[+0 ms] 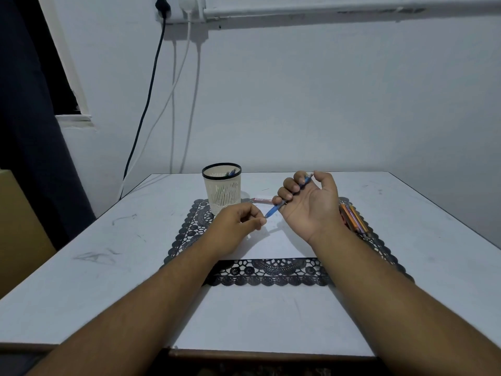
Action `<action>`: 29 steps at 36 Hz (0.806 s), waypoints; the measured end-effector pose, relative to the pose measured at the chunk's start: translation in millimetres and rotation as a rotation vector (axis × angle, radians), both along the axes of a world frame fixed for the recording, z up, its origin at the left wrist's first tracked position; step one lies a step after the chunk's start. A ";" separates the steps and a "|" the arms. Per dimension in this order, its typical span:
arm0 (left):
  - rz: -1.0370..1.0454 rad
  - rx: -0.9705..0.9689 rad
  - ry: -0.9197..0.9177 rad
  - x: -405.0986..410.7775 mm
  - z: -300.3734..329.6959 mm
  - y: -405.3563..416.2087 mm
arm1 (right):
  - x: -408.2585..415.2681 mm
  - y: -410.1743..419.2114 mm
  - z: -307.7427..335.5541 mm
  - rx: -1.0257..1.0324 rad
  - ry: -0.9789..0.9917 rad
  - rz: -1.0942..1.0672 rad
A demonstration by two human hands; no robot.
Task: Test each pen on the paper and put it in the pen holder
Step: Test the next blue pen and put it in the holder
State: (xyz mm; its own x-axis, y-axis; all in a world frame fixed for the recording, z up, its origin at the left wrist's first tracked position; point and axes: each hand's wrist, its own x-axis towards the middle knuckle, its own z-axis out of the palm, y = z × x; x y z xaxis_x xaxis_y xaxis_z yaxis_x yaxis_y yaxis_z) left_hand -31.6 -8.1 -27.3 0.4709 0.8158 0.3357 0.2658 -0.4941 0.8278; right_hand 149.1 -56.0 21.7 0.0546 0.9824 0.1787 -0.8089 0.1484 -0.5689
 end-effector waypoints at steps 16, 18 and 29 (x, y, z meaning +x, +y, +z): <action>-0.009 -0.005 -0.007 0.1 1.3 -1.8 | 2.5 -2.7 0.0 0.071 -0.074 0.013; -0.007 -0.001 -0.009 0.7 2.3 -2.3 | 2.7 -2.8 0.4 0.078 -0.061 0.021; -0.015 -0.001 0.023 0.3 4.2 -5.1 | 2.5 -4.4 2.5 0.109 -0.139 0.047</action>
State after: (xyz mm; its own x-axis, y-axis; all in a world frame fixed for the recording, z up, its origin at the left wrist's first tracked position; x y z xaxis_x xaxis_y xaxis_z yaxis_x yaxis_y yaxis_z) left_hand -31.3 -13.2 -23.1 0.4906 0.8088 0.3242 0.2769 -0.4975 0.8221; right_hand 151.6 -60.5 24.2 -0.0234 0.9576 0.2872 -0.7308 0.1797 -0.6586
